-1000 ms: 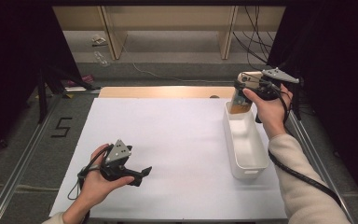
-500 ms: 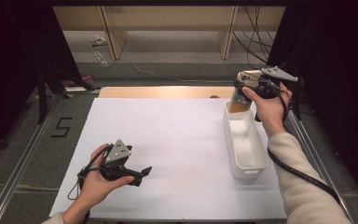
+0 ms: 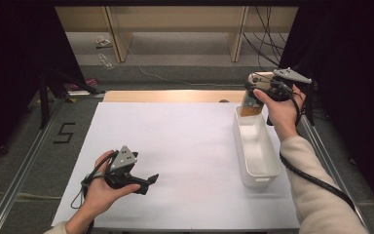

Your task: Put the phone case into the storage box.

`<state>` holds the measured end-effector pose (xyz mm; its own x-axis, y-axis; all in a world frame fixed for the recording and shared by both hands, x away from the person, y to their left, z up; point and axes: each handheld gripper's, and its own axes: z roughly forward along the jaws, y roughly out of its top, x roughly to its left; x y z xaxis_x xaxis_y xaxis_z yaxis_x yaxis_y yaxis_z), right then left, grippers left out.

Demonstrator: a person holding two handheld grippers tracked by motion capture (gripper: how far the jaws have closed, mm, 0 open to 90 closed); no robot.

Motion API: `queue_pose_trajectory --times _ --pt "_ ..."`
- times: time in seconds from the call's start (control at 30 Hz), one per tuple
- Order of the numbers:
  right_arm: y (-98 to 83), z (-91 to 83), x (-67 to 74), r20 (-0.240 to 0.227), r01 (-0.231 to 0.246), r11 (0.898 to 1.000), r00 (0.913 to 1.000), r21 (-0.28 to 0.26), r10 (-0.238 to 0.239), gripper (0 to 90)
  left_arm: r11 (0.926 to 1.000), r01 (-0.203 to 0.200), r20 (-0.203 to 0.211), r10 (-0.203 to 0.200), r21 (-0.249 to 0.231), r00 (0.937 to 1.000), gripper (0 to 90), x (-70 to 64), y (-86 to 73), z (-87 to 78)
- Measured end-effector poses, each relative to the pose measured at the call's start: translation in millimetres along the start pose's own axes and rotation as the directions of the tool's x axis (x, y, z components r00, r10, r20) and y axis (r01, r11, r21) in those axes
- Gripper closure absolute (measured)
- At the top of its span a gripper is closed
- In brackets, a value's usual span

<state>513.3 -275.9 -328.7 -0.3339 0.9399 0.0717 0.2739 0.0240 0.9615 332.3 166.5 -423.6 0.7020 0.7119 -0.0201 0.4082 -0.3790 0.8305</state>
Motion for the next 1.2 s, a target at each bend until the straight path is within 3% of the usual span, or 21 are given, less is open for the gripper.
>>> queue_pose_trajectory --times 1.2 --pt "1.0 9.9 -3.1 0.016 -0.004 1.0 0.9999 0.012 0.004 13.3 1.0 -0.001 -0.001 0.001 0.0 1.0 0.0 0.7 -0.2 -0.1"
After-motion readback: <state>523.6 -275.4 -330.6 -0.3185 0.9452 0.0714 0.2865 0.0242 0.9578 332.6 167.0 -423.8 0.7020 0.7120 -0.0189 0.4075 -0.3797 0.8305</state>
